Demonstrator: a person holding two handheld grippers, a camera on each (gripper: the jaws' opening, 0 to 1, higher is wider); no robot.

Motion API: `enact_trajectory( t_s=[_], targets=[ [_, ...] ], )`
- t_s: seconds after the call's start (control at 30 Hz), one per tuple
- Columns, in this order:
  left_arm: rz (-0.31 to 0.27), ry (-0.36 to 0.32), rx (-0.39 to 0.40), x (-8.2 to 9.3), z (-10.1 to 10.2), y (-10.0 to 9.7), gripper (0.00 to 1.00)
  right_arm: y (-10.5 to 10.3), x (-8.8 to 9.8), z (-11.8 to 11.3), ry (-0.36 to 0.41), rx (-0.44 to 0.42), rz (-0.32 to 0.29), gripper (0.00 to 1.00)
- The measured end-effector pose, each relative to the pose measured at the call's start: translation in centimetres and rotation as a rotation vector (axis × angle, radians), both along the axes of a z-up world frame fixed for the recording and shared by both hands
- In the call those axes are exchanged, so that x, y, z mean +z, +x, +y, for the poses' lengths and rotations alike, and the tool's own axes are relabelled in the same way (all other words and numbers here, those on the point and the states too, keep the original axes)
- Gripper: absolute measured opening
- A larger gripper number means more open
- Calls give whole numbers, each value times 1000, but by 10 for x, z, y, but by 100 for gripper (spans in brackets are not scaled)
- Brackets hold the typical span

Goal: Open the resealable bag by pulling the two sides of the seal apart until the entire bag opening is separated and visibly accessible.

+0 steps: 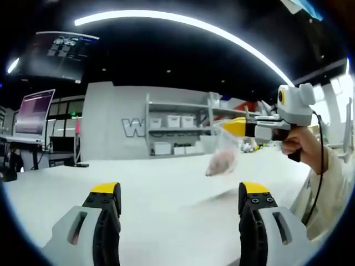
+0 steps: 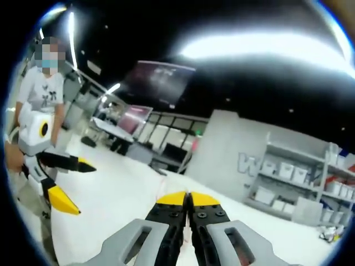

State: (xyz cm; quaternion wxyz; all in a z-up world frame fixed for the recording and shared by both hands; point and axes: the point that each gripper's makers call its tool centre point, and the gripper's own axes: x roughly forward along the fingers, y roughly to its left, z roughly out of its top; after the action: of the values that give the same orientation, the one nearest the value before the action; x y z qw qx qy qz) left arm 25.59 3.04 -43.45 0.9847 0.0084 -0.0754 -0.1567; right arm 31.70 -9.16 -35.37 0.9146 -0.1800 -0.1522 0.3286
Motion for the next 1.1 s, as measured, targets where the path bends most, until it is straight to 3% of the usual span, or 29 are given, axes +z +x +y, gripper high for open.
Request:
enact_trajectory(
  t_s=[0.73, 1.1],
  targets=[
    [4, 4, 2, -1, 0, -1, 86, 14, 0, -2, -17, -6, 16, 0],
    [7, 4, 2, -2, 2, -1, 86, 27, 4, 4, -68, -3, 9, 0]
  ],
)
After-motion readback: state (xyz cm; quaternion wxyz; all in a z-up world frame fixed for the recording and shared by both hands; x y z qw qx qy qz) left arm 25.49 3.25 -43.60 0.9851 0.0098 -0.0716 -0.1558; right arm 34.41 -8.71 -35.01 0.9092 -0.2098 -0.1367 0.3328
